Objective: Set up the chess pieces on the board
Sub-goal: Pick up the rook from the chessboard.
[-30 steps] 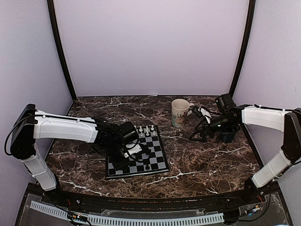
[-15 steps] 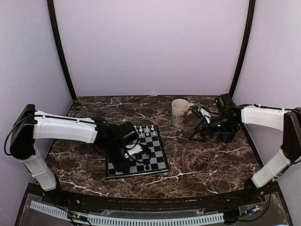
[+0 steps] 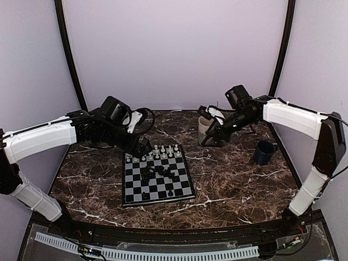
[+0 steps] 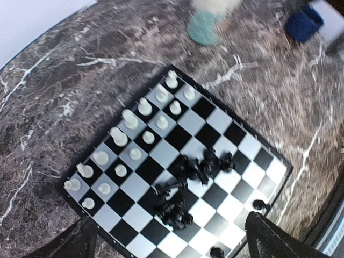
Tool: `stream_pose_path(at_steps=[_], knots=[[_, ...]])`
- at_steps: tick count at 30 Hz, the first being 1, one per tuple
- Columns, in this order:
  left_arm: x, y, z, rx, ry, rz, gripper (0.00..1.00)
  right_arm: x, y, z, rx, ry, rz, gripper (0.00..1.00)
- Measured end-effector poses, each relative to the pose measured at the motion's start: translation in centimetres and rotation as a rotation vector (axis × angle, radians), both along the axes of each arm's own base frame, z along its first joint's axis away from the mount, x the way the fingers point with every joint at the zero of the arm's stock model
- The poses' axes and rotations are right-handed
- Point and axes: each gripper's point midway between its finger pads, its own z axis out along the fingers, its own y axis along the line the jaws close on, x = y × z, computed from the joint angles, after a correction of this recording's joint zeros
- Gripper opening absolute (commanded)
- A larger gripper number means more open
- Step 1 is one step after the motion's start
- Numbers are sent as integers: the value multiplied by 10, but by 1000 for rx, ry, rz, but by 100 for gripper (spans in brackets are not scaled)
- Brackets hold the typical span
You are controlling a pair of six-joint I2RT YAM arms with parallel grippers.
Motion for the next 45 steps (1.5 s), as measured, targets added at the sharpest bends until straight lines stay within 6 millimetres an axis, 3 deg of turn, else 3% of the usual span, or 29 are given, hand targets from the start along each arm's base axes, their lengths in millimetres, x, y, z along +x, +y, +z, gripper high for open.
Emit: stream_pose_path(at_steps=[3, 8, 14, 16, 18, 22, 25, 28, 33, 36, 40, 45], knots=[[25, 4, 13, -81, -53, 83, 99, -9, 30, -13, -67, 17, 64, 75], [53, 4, 17, -188, -113, 110, 99, -14, 73, -27, -158, 29, 140, 68], [137, 70, 25, -291, -171, 385, 99, -11, 108, -56, -299, 0, 172, 62], [157, 69, 19, -292, -142, 397, 99, -16, 116, -69, -339, -1, 187, 61], [169, 56, 10, -307, -117, 370, 99, -23, 119, -83, -381, 8, 204, 60], [157, 52, -12, -322, -72, 353, 99, -38, 124, -104, -448, 21, 239, 57], [145, 62, -11, -348, -63, 376, 99, -48, 128, -114, -480, 26, 262, 56], [143, 75, 18, -409, -124, 390, 95, -50, 136, -120, -496, 15, 274, 55], [140, 77, 62, -506, -225, 344, 86, -51, 143, -126, -507, 10, 282, 51], [140, 73, 60, -516, -212, 324, 81, -51, 144, -128, -512, 12, 284, 47], [138, 66, 49, -518, -170, 298, 74, -56, 144, -131, -522, 19, 295, 34], [136, 63, 44, -521, -149, 280, 72, -63, 147, -131, -522, 24, 314, 25]])
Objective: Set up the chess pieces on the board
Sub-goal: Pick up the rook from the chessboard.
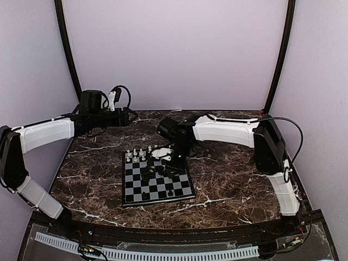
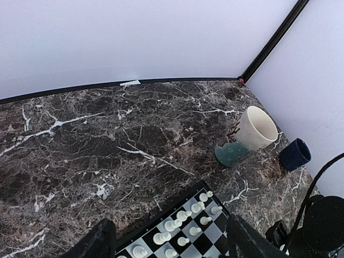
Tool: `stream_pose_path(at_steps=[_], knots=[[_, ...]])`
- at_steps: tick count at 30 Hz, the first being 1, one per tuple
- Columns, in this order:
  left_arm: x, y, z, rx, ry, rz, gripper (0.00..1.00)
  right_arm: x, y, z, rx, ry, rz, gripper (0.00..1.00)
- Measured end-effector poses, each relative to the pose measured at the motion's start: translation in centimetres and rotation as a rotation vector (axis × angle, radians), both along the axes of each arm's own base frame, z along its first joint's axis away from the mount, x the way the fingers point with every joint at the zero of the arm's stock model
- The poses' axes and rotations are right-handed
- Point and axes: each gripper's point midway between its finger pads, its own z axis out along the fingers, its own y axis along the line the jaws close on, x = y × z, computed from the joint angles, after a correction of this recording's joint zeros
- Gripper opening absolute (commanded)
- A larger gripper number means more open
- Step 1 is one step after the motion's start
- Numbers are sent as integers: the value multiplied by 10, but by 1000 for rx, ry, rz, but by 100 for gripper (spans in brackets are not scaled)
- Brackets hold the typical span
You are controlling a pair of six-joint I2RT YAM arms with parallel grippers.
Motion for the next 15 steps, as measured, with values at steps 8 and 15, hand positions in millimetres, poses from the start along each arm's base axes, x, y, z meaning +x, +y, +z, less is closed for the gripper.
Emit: stream_pose_path(at_steps=[8, 15], knots=[[-1, -1, 0, 13, -9, -18, 71, -7, 3, -3, -4, 7, 14, 20], [-3, -3, -1, 19, -14, -38, 69, -11, 3, -9, -20, 18, 22, 14]])
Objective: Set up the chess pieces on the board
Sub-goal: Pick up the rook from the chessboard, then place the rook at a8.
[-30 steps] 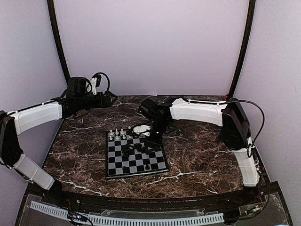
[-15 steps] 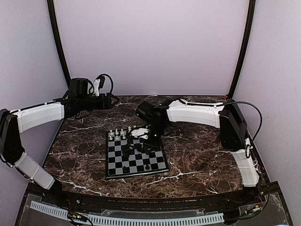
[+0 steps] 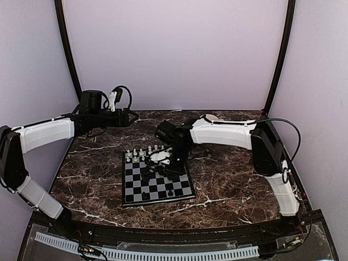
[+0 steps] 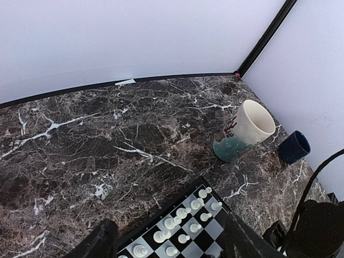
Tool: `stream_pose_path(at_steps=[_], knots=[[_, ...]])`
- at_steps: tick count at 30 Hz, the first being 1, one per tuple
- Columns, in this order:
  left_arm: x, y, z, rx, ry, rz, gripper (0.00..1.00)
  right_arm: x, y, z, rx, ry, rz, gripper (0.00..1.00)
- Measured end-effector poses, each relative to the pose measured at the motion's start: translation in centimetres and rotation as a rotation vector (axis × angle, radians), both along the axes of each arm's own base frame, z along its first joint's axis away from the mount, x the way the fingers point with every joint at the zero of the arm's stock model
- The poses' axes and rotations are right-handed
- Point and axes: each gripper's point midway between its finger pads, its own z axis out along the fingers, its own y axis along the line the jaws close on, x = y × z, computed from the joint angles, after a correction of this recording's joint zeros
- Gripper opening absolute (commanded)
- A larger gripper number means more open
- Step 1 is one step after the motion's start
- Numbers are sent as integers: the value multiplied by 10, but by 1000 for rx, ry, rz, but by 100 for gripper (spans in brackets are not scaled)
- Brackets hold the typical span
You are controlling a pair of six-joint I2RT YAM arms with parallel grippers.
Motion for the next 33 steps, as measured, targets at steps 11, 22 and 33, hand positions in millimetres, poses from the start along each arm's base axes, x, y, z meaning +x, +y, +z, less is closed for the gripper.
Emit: stream_pose_path(at_steps=[11, 22, 33], knots=[[-2, -2, -1, 7, -1, -20, 69, -19, -21, 11, -18, 19, 8, 11], [-4, -2, -2, 10, 6, -29, 69, -54, -69, 9, -66, 73, -4, 10], [-5, -4, -1, 4, 8, -42, 69, -55, -69, 4, -61, 75, -15, 11]])
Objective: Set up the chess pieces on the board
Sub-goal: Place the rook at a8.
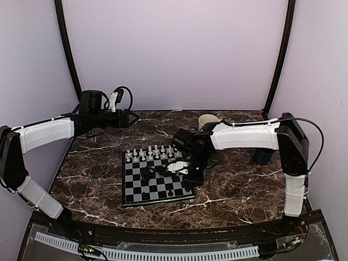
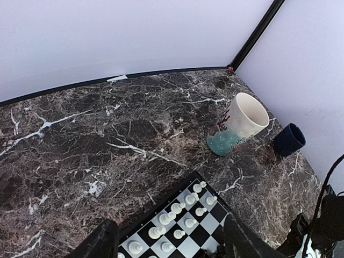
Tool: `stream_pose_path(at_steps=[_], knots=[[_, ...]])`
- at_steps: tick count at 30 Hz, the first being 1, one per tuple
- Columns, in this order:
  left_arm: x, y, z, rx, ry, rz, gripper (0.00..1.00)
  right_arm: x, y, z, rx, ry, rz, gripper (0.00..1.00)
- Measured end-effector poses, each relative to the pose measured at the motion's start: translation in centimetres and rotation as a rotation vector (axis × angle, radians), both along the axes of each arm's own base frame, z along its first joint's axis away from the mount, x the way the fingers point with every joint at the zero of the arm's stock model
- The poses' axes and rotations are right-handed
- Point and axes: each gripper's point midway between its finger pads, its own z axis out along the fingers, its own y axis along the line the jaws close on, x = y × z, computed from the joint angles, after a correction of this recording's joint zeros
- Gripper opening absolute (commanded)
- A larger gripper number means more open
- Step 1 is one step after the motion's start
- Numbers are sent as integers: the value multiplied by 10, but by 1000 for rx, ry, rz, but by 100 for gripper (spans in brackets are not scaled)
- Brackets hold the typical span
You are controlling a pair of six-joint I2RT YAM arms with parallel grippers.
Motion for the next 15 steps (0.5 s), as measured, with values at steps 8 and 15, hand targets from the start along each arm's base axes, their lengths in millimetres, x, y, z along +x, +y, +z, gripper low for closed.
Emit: stream_pose_path(at_steps=[8, 15], knots=[[-1, -1, 0, -2, 1, -4, 69, 0, 2, -4, -3, 10, -2, 14], [-1, -1, -1, -2, 4, -7, 69, 0, 3, -7, -7, 16, -3, 31]])
